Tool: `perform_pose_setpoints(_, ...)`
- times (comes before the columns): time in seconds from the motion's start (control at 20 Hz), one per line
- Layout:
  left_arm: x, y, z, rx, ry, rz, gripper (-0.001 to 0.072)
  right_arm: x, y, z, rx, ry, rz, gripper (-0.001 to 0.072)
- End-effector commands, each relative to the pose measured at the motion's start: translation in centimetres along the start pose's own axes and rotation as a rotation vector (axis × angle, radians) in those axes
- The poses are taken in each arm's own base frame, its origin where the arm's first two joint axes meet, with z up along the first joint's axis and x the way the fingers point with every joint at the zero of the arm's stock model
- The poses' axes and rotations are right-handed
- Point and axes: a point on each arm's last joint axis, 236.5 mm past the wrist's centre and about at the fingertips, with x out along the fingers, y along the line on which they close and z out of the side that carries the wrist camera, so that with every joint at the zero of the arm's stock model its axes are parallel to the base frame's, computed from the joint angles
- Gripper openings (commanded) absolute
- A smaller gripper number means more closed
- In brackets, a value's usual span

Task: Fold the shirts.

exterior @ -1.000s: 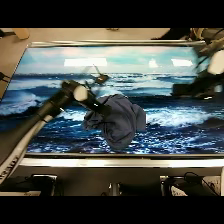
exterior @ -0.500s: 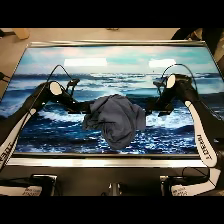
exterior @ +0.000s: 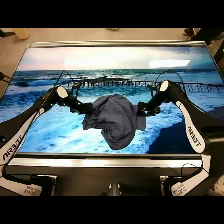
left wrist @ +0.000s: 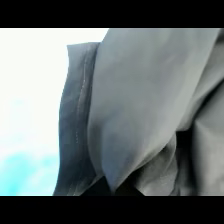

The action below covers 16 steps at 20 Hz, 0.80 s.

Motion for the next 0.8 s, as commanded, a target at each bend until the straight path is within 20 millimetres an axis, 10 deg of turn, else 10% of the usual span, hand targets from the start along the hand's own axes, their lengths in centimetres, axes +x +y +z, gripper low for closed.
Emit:
perform_pose_setpoints(0.0, -2.0, -1.0, 2.3, 0.046, -0.076, -0.002, 0.0025, 0.1, 1.7, 0.3, 0.012, 0.001, 0.079, 0.0019)
perform_pose_setpoints(0.1, -6.2, -1.3, 5.2, 0.138, -0.190, 0.066, 0.0024, -3.7, 2.5, 2.0, -0.058, -0.096, 0.036, 0.0018)
perform_pose_setpoints(0.2, -14.4, -3.0, 8.9, 0.249, -0.389, 0.145, 0.0024, -12.1, 3.8, 4.9, -0.177, -0.323, -0.069, 0.0018)
perform_pose_setpoints(0.35, -33.9, -8.3, 11.1, 0.375, -0.818, 0.208, 0.0024, -32.8, 7.1, 4.4, -0.313, -0.807, -0.283, 0.0018)
perform_pose_setpoints(0.5, -51.8, -10.5, 5.6, 0.367, -1.203, 0.271, 0.0024, -51.2, 9.9, -5.6, -0.308, -1.296, -0.392, 0.0018)
perform_pose_setpoints(0.6, -58.0, -11.0, 0.5, 0.332, -1.345, 0.251, 0.0025, -56.7, 11.6, -12.5, -0.309, -1.488, -0.347, 0.0018)
perform_pose_setpoints(0.75, -61.7, -12.5, -4.4, 0.360, -1.443, 0.210, 0.0025, -59.5, 12.7, -19.0, -0.331, -1.606, -0.297, 0.0019)
